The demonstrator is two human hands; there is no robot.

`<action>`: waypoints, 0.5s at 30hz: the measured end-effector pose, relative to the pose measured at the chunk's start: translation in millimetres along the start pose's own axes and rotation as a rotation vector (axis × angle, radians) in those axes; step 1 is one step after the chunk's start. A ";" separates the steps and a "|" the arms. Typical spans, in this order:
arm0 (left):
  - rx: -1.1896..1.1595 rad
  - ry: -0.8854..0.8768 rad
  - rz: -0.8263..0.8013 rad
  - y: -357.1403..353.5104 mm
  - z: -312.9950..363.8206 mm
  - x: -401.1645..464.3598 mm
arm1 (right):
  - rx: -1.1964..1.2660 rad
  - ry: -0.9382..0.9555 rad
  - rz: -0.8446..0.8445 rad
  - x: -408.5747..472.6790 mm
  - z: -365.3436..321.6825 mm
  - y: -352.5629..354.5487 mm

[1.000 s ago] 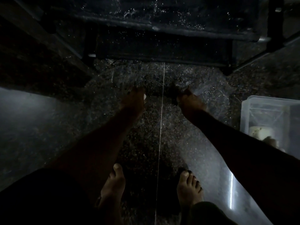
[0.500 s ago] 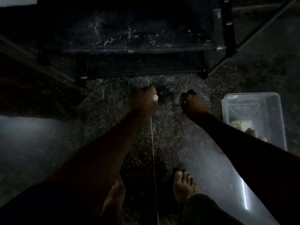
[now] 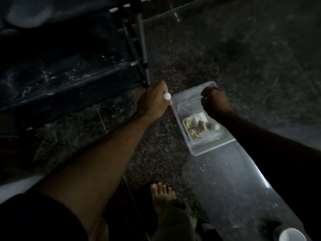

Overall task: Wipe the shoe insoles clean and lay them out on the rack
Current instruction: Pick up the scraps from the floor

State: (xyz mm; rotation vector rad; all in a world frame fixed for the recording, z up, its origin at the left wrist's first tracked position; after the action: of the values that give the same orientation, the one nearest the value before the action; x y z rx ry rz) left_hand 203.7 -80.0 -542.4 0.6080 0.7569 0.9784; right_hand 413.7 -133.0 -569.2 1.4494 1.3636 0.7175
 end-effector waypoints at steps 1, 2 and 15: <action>0.009 -0.019 -0.007 -7.4 9.8 3.9 | 0.003 -0.047 -0.001 -3.6 13.3 1.2; 0.021 -0.032 -0.018 -14.2 17.4 6.8 | 0.001 -0.095 -0.010 -7.2 24.4 0.9; 0.221 -0.033 -0.119 -122.1 30.5 37.2 | -0.016 -0.073 -0.223 -14.1 93.1 -51.9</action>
State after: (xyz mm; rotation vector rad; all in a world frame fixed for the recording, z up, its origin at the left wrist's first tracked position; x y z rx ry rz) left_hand 301.9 -103.5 -626.2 0.7598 0.8689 0.7790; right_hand 475.4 -176.0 -646.0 1.2737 1.4322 0.5256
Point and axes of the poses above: each hand's wrist, its own x-axis towards the middle knuckle, its own y-axis out of the back of the hand, z = x × y, the point moved 1 cm from there along x, towards the middle knuckle, and after that the axes turned 3 degrees about y, right-handed, at the moved point
